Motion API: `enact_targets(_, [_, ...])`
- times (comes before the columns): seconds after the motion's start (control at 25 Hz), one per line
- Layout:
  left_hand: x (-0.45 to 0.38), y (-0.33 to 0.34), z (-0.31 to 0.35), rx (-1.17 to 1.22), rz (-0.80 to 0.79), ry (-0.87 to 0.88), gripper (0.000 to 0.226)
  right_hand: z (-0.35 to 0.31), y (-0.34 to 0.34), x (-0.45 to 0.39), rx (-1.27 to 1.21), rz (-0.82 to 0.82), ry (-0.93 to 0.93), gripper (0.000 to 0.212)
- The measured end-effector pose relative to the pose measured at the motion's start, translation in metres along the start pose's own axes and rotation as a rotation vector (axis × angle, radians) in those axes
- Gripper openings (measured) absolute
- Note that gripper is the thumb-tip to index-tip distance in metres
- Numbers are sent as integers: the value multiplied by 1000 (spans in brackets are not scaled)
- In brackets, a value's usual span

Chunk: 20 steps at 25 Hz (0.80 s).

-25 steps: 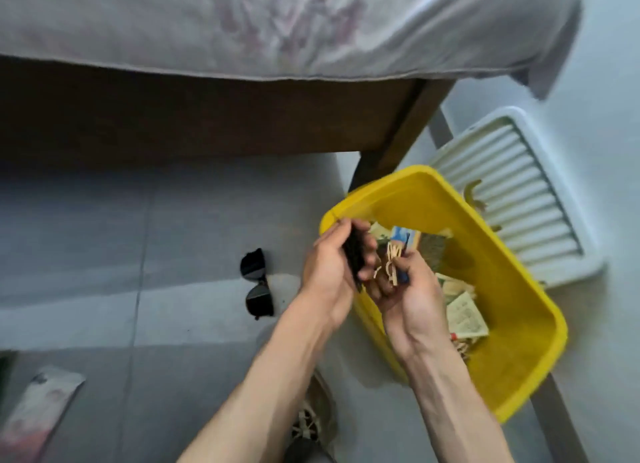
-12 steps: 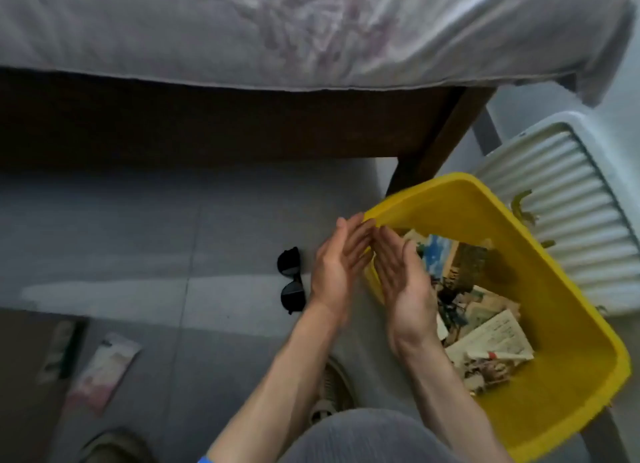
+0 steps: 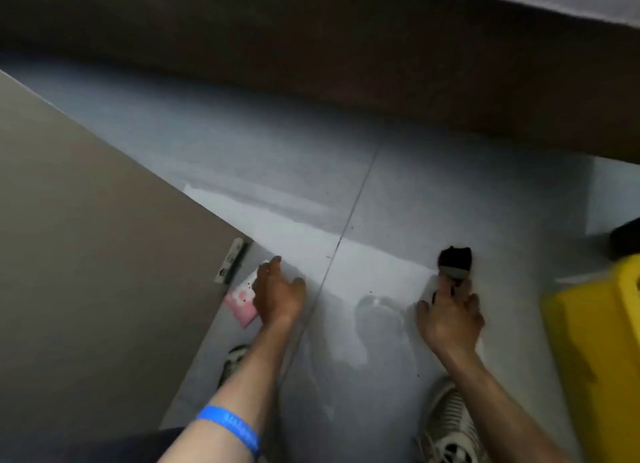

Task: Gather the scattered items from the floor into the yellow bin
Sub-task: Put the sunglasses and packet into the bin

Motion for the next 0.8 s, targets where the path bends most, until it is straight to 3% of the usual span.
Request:
enact_targets(0.04, [-15, -2, -18, -200, -26, 5, 70, 2, 6, -2, 45, -6, -21, 53])
enact_targets(0.12, [-32, 3, -41, -386, -95, 36, 81, 1, 8, -4, 78, 30, -107, 27])
enact_targets(0.2, [-38, 8, -52, -401, -117, 54, 77, 0, 10, -2, 45, -10, -166, 12])
enact_targets(0.32, [-24, 18, -43, -387, -172, 8, 72, 10, 12, 1, -203, -131, -47, 14])
enact_targets(0.4, [3, 27, -17, -171, -223, -9, 69, 19, 6, 9, -458, -172, 97, 20])
enact_targets(0.48, [31, 40, 19, 210, -287, -32, 63, 24, -3, 18, -691, -195, 218, 24])
enact_targets(0.56, [63, 42, 68, 440, -326, 16, 63, 23, -33, 38, -918, -172, 245, 27])
enact_targets(0.68, [124, 36, 157, 652, -387, 170, 63, 42, -119, 72, -1232, 53, 151, 30])
enact_targets(0.8, [210, 36, 239, 794, -519, 341, 61, 99, -212, 120, -1388, 354, 36, 30])
Point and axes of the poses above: each hand's wrist, its own x-axis away from the middle knuckle, its own y-axis out of the palm, z = x × y, the point moved 9 cm from there along -x, towards the middle knuckle, and after that the axes turned 5 degrees about -x, right-handed, at the moved point
